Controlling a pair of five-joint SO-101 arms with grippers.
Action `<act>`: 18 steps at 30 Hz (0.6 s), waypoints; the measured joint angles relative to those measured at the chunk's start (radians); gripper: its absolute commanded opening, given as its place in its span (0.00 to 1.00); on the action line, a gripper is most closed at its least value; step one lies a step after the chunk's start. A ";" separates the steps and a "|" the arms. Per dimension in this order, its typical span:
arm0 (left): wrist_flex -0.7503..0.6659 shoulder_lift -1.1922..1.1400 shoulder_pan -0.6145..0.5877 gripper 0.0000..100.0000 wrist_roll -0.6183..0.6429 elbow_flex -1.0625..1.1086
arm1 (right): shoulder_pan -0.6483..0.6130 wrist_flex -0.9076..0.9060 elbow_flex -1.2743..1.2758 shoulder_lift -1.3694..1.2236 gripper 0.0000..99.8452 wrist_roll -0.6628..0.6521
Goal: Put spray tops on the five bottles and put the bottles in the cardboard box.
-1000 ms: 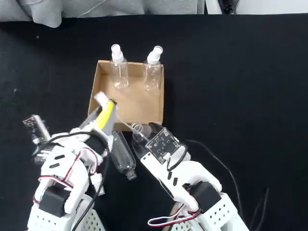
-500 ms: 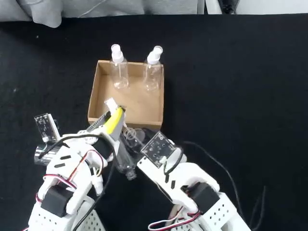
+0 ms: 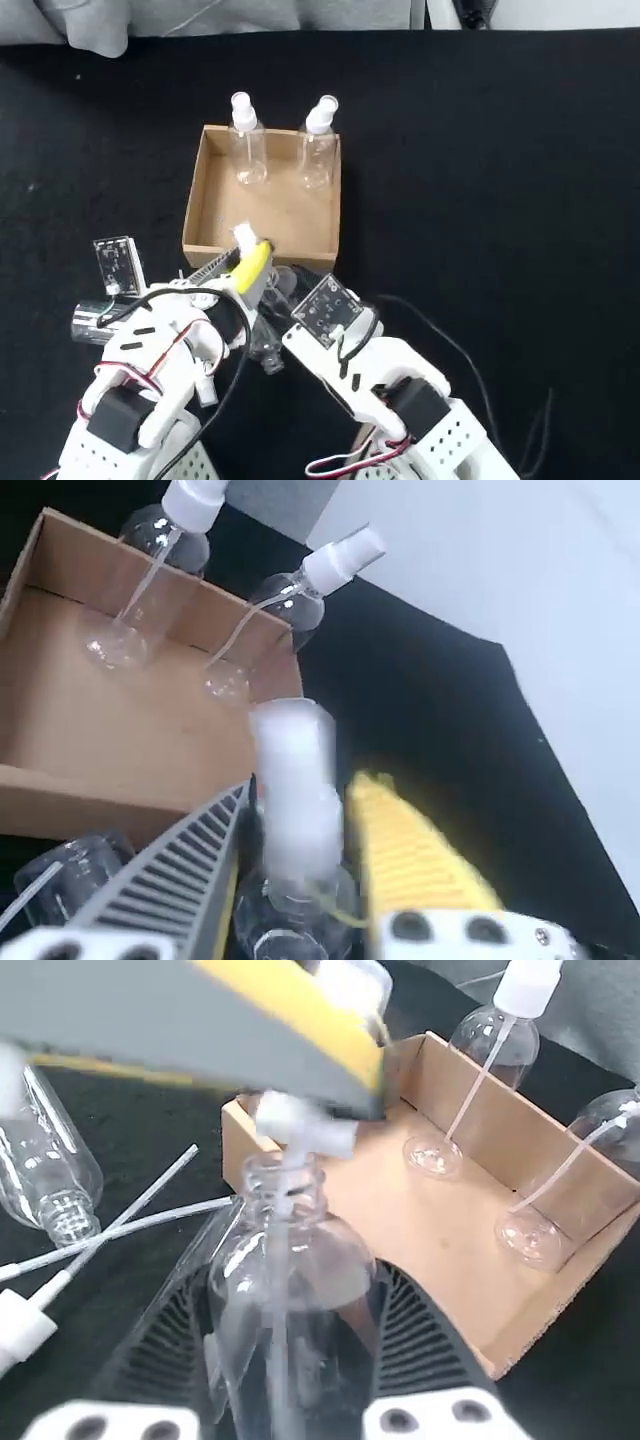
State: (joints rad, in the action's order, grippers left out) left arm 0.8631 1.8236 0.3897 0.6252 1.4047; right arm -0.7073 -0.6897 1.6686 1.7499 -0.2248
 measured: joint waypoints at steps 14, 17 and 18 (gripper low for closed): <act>0.012 -0.006 -0.092 0.33 0.049 -0.031 | 0.002 0.003 0.000 0.000 0.02 0.002; 0.012 -0.006 -0.107 0.33 0.087 -0.041 | 0.002 0.003 0.000 0.000 0.02 0.002; 0.012 -0.006 -0.109 0.33 0.097 -0.041 | 0.002 0.003 0.000 0.000 0.02 0.002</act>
State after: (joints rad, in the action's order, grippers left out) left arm 0.8753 1.8174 0.2808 0.7219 1.3633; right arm -0.7058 -0.6866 1.6686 1.7499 -0.2232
